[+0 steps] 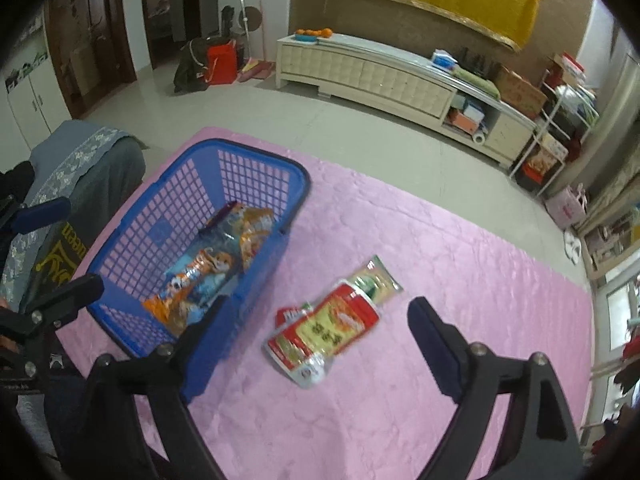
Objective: Organize snacks
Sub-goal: 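Move the left tool to the red-and-yellow noodle pouch on the table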
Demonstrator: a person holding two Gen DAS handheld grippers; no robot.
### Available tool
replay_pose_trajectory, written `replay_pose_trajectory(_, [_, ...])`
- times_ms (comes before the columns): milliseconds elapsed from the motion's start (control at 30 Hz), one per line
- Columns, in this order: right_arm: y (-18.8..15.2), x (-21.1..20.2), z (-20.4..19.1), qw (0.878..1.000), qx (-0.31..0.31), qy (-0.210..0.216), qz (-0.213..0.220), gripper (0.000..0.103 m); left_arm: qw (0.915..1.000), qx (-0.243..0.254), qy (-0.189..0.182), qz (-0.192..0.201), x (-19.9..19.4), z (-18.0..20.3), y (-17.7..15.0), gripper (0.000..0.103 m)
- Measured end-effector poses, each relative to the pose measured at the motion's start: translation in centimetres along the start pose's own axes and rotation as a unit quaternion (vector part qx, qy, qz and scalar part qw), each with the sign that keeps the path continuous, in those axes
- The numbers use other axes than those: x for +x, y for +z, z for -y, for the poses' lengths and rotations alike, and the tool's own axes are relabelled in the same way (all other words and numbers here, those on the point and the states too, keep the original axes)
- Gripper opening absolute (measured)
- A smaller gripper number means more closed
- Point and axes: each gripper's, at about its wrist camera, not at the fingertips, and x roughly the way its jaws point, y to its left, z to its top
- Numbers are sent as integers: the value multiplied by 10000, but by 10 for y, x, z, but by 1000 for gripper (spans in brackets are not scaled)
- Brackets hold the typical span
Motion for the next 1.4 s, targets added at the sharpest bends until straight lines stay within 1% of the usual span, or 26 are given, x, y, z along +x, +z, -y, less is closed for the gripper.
replay_pose_trajectory(100, [-14, -13, 14, 9999, 52, -40, 124, 91, 9998, 153, -125, -7, 0, 20, -3, 82])
replay_pose_trajectory(233, [-35, -24, 31, 9996, 135, -98, 232, 93, 9992, 356, -183, -27, 3, 47, -5, 82])
replay_pose_trajectory(367, [-51, -29, 50, 9991, 249, -125, 312, 93, 9989, 361, -300, 25, 6, 71, -7, 82])
replay_pose_trajectory(433, [-60, -31, 59, 9987, 323, -158, 370, 95, 9985, 367, -394, -20, 11, 82, -8, 82])
replay_pose_trajectory(600, [-78, -27, 85, 9972, 623, -50, 416, 96, 9978, 521, -373, -158, 27, 109, -7, 82])
replay_pose_trajectory(833, [-101, -12, 114, 9944, 928, -27, 500, 97, 9966, 606, -371, -409, 55, 139, -5, 82])
replay_pose_trajectory(1000, [-114, 4, 134, 9928, 1131, -20, 393, 97, 9951, 744, -326, -568, 73, 157, -6, 82])
replay_pose_trajectory(1067, [-118, 10, 142, 9917, 1229, -71, 379, 97, 9949, 730, -320, -612, 80, 161, -8, 82])
replay_pose_trajectory(1200, [-127, 28, 154, 9895, 1423, -60, 258, 97, 9934, 719, -411, -793, 101, 166, -10, 82])
replay_pose_trajectory(1400, [-134, 55, 164, 9883, 1524, -75, 58, 97, 9908, 887, -316, -968, 128, 178, -8, 82])
